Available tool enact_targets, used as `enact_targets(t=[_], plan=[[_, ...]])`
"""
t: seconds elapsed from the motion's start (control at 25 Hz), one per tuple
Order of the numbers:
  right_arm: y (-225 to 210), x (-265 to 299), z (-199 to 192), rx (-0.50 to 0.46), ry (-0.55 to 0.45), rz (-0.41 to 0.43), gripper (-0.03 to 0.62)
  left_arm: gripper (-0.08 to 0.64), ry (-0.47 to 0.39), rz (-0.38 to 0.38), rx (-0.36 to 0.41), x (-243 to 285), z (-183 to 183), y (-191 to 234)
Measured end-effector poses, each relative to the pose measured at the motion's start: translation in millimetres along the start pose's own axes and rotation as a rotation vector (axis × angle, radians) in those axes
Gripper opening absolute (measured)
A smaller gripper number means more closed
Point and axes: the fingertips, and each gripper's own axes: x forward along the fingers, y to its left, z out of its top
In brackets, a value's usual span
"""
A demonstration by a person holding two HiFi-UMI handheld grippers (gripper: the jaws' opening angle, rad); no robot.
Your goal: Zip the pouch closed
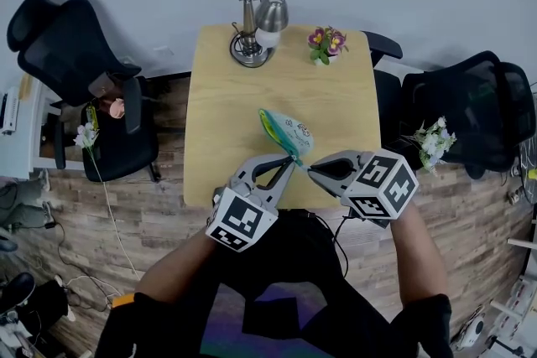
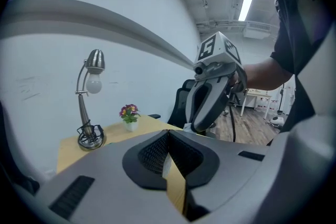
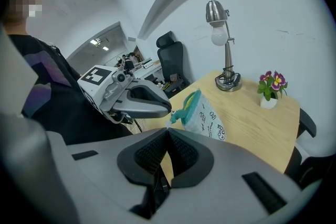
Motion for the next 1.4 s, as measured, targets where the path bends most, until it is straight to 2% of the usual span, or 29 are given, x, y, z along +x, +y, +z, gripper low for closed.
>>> enact_targets(t=[0.44, 0.72, 1.04, 1.4], plan=[[-5, -17, -2, -0.006, -0.028, -0.037, 0.017, 0.009, 0.021, 0.110, -0.045, -11, -4, 50], [-14, -26, -14, 0.019, -0.018, -0.064, 0.017, 0.009, 0.024, 0.210, -0.093, -31, -10, 94], [-28, -35, -16, 0.027, -0.022, -0.118, 0.017, 0.009, 0.020, 0.206, -0.119, -27, -10, 98], [-46, -47, -27, 0.042, -0.009, -0.197, 0.017, 0.010, 0.025, 0.168, -0.114, -6, -5, 88]])
